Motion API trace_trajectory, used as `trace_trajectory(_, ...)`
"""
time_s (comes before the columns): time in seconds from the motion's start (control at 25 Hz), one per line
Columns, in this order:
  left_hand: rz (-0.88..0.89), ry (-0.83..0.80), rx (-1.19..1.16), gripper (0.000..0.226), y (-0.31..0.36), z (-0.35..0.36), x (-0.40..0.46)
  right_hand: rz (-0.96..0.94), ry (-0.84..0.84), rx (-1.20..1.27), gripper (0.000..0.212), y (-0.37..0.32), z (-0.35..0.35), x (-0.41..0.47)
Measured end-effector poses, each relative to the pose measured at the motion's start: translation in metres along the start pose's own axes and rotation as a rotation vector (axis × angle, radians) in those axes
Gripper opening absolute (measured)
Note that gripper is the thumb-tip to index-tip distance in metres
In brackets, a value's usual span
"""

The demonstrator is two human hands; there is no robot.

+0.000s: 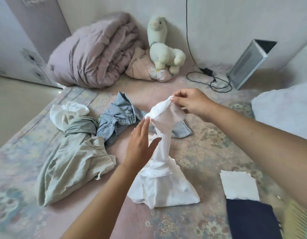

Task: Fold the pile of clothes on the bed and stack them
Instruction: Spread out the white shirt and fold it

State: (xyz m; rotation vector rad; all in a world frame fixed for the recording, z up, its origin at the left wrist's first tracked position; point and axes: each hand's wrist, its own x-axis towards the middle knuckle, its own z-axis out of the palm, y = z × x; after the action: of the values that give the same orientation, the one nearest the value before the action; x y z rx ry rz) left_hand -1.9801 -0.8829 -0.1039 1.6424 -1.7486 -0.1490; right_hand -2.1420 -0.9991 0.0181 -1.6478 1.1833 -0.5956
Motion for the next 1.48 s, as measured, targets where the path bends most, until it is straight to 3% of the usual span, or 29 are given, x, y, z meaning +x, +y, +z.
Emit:
trace_trajectory(0.16,-0.085,0.05,-0.246,0.089,0.077,-0.08,0.056,-0.081,-0.001,0.111,0.013,-0.098,-0.046,-0.038)
trace_trajectory(0.32,-0.064,0.12,-0.326,0.095,0.134,-0.136,0.095,-0.14,0.003,0.195,0.014,-0.158,-0.077,-0.069)
trace_trajectory(0.4,-0.042,0.086,-0.335,0.077,0.158,-0.156,0.109,-0.157,0.005,0.225,0.015,-0.178,-0.086,-0.081)
trace_trajectory(0.48,-0.048,0.044,-0.325,0.025,0.178,-0.173,0.118,-0.174,0.023,0.229,0.013,-0.194,-0.092,-0.089)
trace_trajectory(0.68,-0.007,0.117,-0.395,0.038,0.177,-0.186,0.124,-0.16,0.079,0.323,0.011,-0.187,-0.095,-0.095)
trace_trajectory(0.92,-0.265,-0.125,-0.448,0.029,0.104,-0.107,0.069,0.094,0.111,0.341,0.012,-0.07,-0.028,-0.073)
trace_trajectory(1.16,-0.72,-0.423,-0.278,0.023,-0.042,0.044,-0.106,0.618,0.009,0.276,0.018,0.173,0.123,-0.073)
trace_trajectory(1.36,-0.913,-0.281,-0.04,0.016,-0.139,0.085,-0.197,0.889,0.136,0.213,0.022,0.306,0.157,-0.09)
trace_trajectory(1.48,-0.897,-0.358,-0.09,0.015,-0.164,0.109,-0.208,0.937,0.225,0.173,0.019,0.349,0.158,-0.082)
